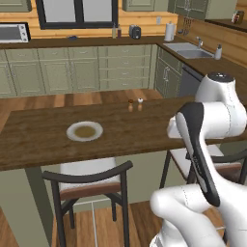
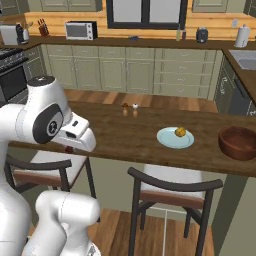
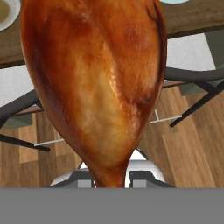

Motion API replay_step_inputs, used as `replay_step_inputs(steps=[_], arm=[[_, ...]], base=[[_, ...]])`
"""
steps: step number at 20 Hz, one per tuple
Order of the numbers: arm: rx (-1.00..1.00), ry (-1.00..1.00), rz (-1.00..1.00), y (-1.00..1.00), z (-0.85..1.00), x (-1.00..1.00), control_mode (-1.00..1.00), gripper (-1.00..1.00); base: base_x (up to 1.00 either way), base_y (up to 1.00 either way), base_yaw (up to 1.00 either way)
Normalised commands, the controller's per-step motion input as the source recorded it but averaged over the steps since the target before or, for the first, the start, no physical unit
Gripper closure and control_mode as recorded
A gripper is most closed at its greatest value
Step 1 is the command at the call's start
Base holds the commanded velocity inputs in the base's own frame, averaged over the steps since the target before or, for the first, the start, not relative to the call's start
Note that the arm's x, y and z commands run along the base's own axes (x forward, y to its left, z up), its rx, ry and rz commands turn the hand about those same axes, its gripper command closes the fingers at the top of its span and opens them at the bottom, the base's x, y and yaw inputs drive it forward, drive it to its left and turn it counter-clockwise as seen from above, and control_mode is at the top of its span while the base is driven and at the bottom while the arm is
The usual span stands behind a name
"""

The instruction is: Pick the chicken drumstick and squash from their plates and place them in the bowl. Then put the bowl in the fridge.

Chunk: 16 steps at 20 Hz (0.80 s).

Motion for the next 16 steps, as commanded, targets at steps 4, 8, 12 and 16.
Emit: replay_step_inputs(steps=[4,8,12,16], arm=[[-0.01,0.00,0.00,-0.12,0.06,-0.30,-1.00,1.00],[-0.04,0.00,0.00,0.00,0.03,-0.05,-1.00,1.00],[-0.01,0.00,0.00,0.00,0.03,0.00,-1.00,1.00],[0.00,0.00,0.00,0.00,0.00,0.00,1.00,1.00]], base=[[0.00,0.00,0.00],[0.00,0.00,0.00],[0.00,0.00,0.00],[-0.22,-0.18,0.00]])
